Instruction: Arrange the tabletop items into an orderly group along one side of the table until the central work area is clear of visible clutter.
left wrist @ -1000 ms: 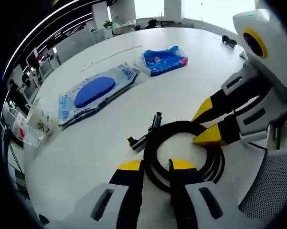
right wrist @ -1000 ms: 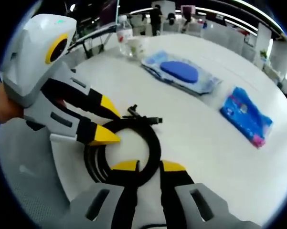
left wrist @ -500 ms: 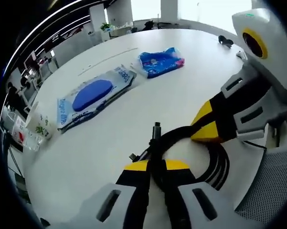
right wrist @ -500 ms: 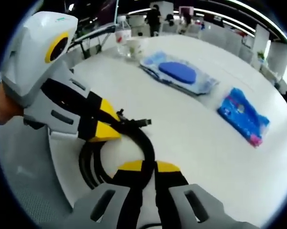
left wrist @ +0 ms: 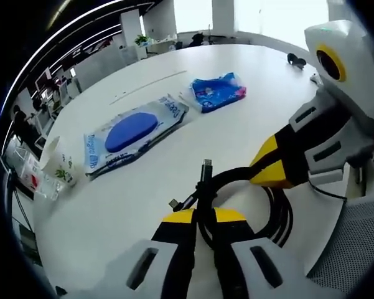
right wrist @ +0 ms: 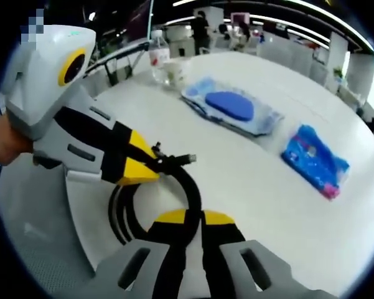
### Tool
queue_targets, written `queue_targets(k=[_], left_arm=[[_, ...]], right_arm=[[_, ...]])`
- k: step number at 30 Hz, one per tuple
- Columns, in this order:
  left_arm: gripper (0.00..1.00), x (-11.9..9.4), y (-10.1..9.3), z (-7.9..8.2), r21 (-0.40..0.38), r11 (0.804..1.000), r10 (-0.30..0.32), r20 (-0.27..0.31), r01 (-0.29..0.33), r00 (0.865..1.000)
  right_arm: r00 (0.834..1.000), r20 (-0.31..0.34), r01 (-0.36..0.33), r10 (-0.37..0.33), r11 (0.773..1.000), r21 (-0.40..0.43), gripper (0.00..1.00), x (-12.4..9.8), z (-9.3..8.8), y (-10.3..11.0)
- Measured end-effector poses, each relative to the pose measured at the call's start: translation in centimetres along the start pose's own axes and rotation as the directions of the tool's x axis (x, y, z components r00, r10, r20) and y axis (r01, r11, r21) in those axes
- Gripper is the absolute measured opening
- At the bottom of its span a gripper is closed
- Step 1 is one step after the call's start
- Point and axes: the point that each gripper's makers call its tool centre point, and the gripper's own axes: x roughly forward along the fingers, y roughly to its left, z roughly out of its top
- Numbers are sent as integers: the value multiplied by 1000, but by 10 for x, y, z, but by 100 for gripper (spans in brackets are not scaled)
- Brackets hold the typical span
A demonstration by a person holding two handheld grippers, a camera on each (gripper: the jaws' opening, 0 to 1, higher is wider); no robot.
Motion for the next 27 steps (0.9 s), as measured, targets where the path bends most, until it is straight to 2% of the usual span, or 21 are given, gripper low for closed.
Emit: queue_targets(k=[10, 18, 27], left_arm=[[7, -2, 15, 15, 2, 1000, 17, 20, -17, 1000], [7, -2, 30, 22, 27, 999, 28, 15, -28, 999], [7, 5, 38, 23, 43, 999, 21, -7, -20, 1000]], right_arm=[[999, 40, 3, -3, 1000, 4, 3, 2, 20, -8], [998, 63, -5, 4, 1000, 17, 3, 7, 33, -9], [997, 69, -34, 29, 997, 76, 4, 16, 38, -12]])
